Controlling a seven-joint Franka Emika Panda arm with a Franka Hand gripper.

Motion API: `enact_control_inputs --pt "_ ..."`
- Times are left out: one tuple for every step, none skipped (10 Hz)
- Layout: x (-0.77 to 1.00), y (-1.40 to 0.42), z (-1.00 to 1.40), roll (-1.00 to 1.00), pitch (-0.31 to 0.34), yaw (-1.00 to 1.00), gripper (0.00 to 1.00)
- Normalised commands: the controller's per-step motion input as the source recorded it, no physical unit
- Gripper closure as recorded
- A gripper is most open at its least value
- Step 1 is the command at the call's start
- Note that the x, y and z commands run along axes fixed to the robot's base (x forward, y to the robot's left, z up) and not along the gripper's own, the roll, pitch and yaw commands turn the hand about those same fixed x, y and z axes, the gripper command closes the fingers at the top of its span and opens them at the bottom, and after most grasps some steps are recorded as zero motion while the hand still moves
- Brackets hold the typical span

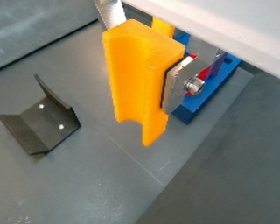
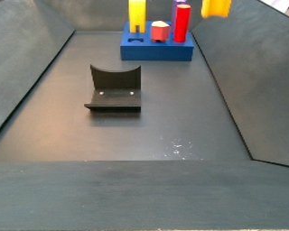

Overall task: Pick up the arch object. Move up. Rotate the arch object. Move to above the board. Insert the arch object.
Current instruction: Move to above the board.

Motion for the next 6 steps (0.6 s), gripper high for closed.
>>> enact_control_inputs --pt "0.01 -0.04 0.40 -0.03 0.080 0.04 1.00" --pt "0.01 -0.04 0.19 -0.04 0.080 0.04 1.00" --pt "0.56 -1.00 0.23 0.00 0.055 -0.03 1.00" --pt "0.57 -1.00 0.21 0.05 0.074 -0.03 1.00" --pt "0.59 -1.00 0.20 0.08 0.111 -0.01 1.00" --pt "0.62 -1.00 0.22 0.00 0.156 -0.01 1.00"
